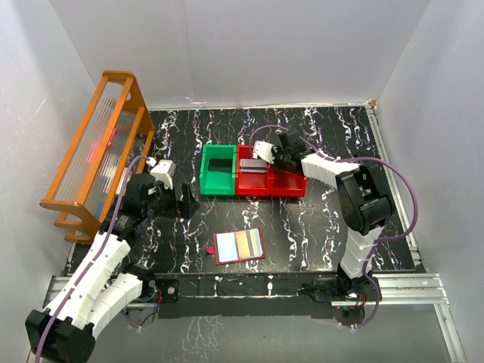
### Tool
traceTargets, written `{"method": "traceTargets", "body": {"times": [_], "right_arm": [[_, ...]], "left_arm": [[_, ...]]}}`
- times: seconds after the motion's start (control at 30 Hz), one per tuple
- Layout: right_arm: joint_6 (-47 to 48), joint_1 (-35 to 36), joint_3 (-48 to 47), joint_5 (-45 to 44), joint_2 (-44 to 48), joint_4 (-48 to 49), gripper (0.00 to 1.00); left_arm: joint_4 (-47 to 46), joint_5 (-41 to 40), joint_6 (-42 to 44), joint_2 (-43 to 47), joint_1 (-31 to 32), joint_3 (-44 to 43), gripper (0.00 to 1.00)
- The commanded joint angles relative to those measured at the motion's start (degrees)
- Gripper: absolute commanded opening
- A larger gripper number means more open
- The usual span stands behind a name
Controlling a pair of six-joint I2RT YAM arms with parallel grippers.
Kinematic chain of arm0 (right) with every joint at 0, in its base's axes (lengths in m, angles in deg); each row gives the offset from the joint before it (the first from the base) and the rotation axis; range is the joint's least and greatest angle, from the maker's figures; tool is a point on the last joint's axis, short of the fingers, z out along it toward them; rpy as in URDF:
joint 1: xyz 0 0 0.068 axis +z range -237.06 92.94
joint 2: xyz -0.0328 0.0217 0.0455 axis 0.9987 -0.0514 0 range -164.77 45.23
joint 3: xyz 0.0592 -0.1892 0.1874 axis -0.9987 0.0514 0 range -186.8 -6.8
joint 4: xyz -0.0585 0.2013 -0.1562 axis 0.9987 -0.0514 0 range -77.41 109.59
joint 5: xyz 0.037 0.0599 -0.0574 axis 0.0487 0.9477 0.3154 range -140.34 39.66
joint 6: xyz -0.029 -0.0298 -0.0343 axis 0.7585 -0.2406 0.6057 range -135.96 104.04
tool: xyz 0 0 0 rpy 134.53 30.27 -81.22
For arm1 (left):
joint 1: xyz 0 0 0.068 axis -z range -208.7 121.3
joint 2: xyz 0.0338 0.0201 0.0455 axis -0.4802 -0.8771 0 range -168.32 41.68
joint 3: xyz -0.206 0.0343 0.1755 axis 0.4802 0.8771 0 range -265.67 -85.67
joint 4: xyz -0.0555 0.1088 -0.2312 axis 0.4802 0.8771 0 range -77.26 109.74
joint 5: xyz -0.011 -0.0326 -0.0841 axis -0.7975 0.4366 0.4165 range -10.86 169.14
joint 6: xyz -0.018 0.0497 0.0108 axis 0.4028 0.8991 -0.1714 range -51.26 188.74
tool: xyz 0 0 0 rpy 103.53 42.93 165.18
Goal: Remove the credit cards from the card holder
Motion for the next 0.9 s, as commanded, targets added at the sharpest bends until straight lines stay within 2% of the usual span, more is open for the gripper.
{"method": "traceTargets", "body": {"times": [0.0, 0.13, 0.2, 0.47, 0.77, 0.8, 0.87], "right_arm": [[2.46, -0.29, 0.76, 2.02, 0.2, -0.14, 0.17], [2.32, -0.59, 1.06, 2.94, 0.23, -1.18, 0.22], [2.4, -0.77, 1.31, 2.95, 0.21, -1.3, 0.27], [1.45, -1.59, 1.48, 0.34, -0.18, 0.68, 0.31], [-1.28, -1.59, 1.12, 1.35, -0.37, 0.31, 0.35], [-1.33, -1.63, 1.35, 1.64, -0.15, 0.35, 0.37], [-1.47, -1.59, 1.51, 1.56, 0.11, 0.54, 0.48]], "left_arm": [[-0.57, 1.77, 0.84, -0.09, -0.24, -0.04, 0.99], [-0.57, 2.16, 0.88, -0.4, -0.24, -0.06, 0.99], [-0.57, 2.27, 0.96, -0.42, -0.24, -0.08, 0.99], [-0.5, 2.35, 1.01, -0.41, -0.24, 0.01, 0.99], [-0.04, 1.07, 1.13, -0.03, -0.24, -0.28, 0.99], [0.07, 0.87, 1.1, -0.07, -0.24, -0.35, 0.99], [0.56, -0.33, 0.86, -0.23, -0.24, -0.63, 0.99]]}}
